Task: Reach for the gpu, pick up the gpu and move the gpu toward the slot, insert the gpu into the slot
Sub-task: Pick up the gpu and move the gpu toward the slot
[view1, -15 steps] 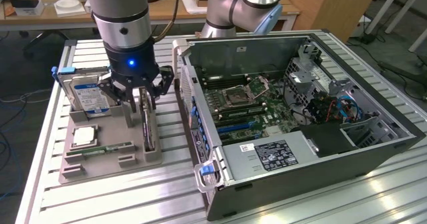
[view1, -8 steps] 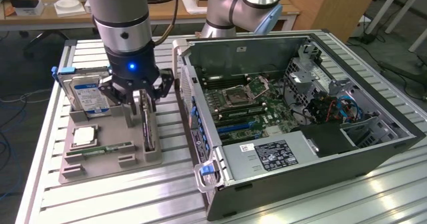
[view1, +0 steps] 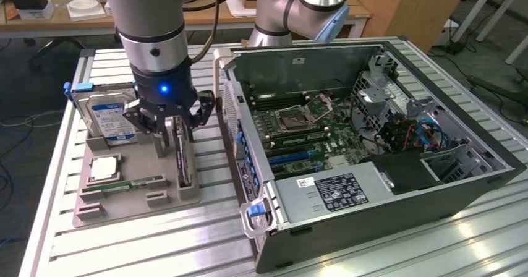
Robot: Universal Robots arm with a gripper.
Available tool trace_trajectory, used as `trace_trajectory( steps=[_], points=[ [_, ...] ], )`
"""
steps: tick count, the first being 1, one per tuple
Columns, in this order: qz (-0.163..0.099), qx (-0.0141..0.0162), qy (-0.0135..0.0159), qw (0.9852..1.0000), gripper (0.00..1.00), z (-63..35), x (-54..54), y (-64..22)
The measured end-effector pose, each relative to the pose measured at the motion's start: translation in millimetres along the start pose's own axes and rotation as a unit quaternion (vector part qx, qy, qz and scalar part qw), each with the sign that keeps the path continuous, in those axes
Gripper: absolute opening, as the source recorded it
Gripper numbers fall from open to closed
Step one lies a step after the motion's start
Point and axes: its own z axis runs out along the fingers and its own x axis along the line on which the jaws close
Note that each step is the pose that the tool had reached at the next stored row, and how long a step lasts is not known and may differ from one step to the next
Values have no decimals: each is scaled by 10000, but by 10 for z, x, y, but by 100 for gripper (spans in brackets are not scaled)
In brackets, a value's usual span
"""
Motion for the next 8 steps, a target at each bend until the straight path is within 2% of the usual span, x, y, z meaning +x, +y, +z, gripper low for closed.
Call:
trace_trajectory(
  steps=[8],
  points=[
    [0,0,0,10000,47,106,5,-9]
  ],
)
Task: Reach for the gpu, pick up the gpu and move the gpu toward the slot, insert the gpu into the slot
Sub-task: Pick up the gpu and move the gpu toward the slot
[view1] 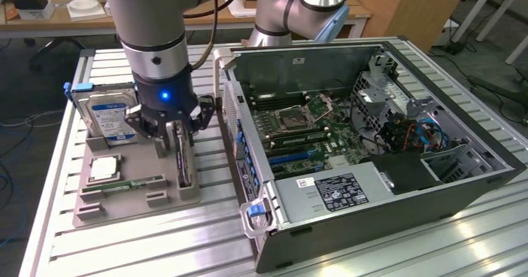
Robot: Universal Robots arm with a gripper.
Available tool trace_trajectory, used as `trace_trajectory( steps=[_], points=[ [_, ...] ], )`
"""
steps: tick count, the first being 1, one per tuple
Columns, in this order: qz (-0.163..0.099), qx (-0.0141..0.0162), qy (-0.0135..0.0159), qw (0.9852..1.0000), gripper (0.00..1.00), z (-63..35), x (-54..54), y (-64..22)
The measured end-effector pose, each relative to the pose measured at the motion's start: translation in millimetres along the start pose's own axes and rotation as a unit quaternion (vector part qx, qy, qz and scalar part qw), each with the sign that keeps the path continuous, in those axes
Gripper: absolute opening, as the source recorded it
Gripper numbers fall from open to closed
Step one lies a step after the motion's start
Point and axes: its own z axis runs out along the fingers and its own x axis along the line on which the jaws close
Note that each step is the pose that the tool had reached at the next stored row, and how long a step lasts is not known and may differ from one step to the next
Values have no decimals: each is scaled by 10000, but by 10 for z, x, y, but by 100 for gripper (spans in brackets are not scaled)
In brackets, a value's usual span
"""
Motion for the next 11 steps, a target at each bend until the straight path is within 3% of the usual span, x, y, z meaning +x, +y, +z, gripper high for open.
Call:
trace_trajectory(
  steps=[11],
  points=[
    [0,0,0,10000,47,137,6,-8]
  ],
)
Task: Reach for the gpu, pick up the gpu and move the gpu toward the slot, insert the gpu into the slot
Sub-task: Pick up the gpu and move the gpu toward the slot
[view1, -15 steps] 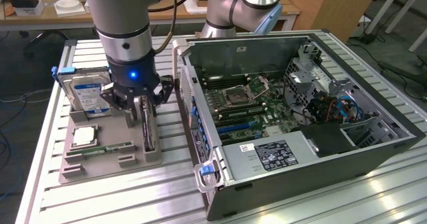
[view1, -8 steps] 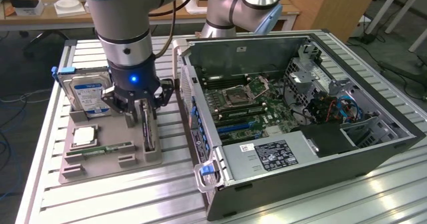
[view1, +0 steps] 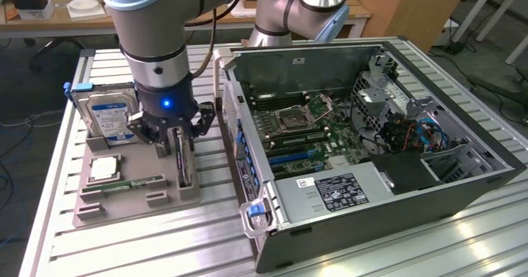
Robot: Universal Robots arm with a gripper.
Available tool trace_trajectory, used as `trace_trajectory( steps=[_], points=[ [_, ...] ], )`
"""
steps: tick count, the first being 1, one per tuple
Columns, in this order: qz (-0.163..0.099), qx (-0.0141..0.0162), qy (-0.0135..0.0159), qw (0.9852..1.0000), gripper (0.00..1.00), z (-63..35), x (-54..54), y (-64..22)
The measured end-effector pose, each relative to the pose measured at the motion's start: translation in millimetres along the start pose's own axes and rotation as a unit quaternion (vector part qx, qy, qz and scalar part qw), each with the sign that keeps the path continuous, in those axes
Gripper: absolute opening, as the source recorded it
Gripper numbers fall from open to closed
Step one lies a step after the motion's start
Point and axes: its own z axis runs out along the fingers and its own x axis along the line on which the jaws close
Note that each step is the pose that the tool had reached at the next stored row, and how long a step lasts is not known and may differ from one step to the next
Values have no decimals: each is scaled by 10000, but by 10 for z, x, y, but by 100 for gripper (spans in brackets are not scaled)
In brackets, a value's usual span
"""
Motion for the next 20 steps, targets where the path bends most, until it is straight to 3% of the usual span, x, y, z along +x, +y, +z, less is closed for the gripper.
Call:
trace_trajectory(
  steps=[10,20],
  points=[
    [0,0,-1,10000,47,57,3,61],
    [0,1,0,10000,47,145,6,65]
  ],
)
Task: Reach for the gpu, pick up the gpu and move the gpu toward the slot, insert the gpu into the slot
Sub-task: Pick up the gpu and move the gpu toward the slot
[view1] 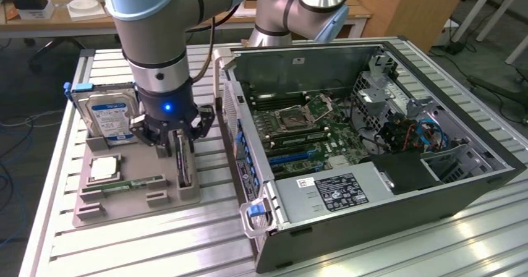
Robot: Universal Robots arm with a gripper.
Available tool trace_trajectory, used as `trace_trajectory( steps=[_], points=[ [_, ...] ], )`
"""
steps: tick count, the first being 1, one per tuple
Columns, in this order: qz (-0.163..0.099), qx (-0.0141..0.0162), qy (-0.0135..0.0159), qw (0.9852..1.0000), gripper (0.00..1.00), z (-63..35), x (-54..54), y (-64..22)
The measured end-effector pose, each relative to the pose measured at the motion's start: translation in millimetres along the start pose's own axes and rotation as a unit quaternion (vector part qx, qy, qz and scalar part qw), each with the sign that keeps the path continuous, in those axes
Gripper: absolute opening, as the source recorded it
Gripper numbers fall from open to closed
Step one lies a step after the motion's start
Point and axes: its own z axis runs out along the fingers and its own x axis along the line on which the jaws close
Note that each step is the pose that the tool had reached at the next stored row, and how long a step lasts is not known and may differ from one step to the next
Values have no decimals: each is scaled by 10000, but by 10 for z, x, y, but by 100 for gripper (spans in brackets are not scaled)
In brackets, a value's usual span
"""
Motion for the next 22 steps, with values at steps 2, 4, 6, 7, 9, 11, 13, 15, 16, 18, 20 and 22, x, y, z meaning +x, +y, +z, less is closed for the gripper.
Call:
trace_trajectory(
  steps=[2,4,6,7,9,11,13,15,16,18,20,22],
  points=[
    [0,0,0,10000,47,20,1,-1],
    [0,0,0,10000,47,42,2,-2],
    [0,0,0,10000,47,64,2,-2],
    [0,0,0,10000,47,77,3,-3],
    [0,1,1,10000,47,82,3,-4],
    [0,0,0,10000,47,83,3,-3],
    [0,1,0,10000,47,83,3,-3],
    [1,0,0,10000,47,84,3,-2],
    [2,0,-1,10000,47,86,4,4],
    [1,2,0,10000,47,88,4,18],
    [1,2,0,10000,47,91,4,30],
    [0,2,0,10000,47,95,3,40]
  ],
)
